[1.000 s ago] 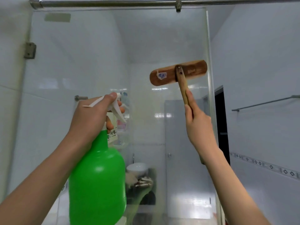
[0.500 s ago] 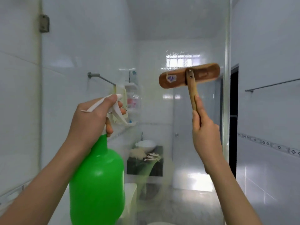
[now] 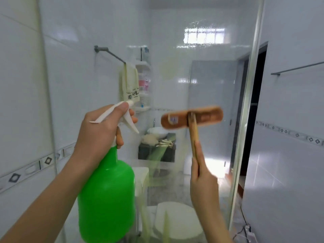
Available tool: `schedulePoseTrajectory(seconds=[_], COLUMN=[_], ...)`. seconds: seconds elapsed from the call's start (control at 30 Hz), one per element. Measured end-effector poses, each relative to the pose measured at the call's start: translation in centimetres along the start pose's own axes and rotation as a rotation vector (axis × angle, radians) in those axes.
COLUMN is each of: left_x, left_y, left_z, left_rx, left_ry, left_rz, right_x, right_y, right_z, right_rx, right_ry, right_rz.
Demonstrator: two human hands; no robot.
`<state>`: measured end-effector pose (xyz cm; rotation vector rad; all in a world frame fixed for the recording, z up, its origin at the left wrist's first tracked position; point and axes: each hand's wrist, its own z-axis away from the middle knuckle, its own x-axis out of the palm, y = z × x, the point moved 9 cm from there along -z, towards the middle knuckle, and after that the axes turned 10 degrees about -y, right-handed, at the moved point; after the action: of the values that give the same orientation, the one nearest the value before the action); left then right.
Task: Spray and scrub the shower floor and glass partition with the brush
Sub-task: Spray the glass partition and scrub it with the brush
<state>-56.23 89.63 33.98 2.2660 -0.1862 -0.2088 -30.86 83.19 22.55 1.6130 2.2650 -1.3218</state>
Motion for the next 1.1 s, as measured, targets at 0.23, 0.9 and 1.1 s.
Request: schedulePoseTrajectory(seconds=[0.23, 0.9, 1.1], left_x=[-0.6, 1.3, 2.5], left_y=[-1.3, -8.4, -10.3], left_z=[0.9, 5.1, 5.8], left_rx=[-0.054, -0.108, -0.163], left_ry=[-0.005, 0.067, 0.049], left_rz=[-0.013, 0.079, 0.025], right_x=[1.2, 6.8, 4.2], right_y=[-3.3, 7.7, 2.3], right_z=[-3.8, 5.4, -2.8], right_rx=[-0.002, 0.339, 0.131], right_ry=[0.039, -0.254, -0.203], right_rz=[-0.122, -0.432, -0.424])
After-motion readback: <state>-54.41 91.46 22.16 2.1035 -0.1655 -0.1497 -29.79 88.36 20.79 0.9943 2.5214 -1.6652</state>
